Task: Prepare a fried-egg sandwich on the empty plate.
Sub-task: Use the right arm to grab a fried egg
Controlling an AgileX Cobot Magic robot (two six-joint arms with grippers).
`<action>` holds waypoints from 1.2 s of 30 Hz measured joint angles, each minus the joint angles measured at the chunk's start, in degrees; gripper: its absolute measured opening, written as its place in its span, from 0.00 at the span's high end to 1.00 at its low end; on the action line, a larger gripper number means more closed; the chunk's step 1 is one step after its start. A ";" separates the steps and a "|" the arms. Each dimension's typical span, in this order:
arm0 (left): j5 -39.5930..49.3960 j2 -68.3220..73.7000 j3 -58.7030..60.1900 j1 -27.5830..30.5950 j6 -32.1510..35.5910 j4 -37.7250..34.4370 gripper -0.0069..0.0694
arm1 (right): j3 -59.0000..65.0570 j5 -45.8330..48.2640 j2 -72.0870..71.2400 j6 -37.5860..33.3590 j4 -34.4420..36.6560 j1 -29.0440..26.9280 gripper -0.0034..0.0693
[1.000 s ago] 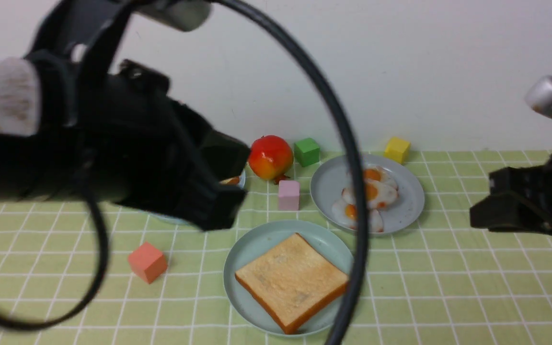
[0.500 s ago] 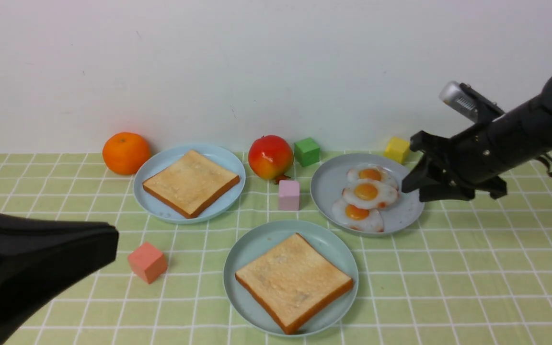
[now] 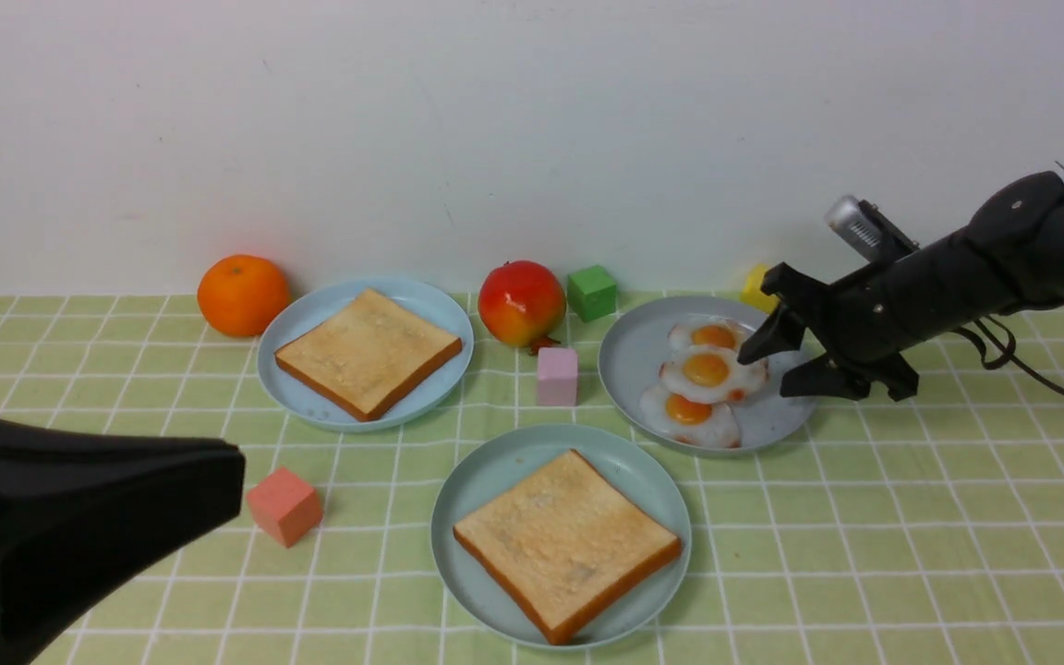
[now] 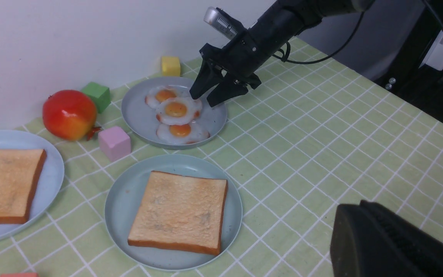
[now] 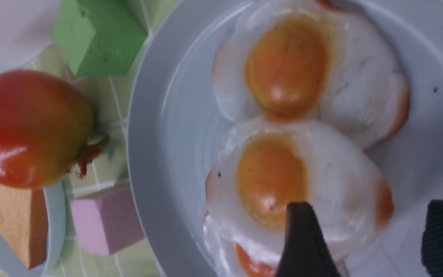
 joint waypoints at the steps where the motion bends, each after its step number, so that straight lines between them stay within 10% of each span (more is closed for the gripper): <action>1: 0.00 0.00 0.00 0.00 0.00 0.00 0.93 | -0.34 -0.20 0.35 0.00 0.00 0.00 0.37; 36: -1.91 0.00 0.04 0.00 0.00 -0.07 0.93 | -2.89 -1.15 3.20 -3.20 1.55 1.07 0.44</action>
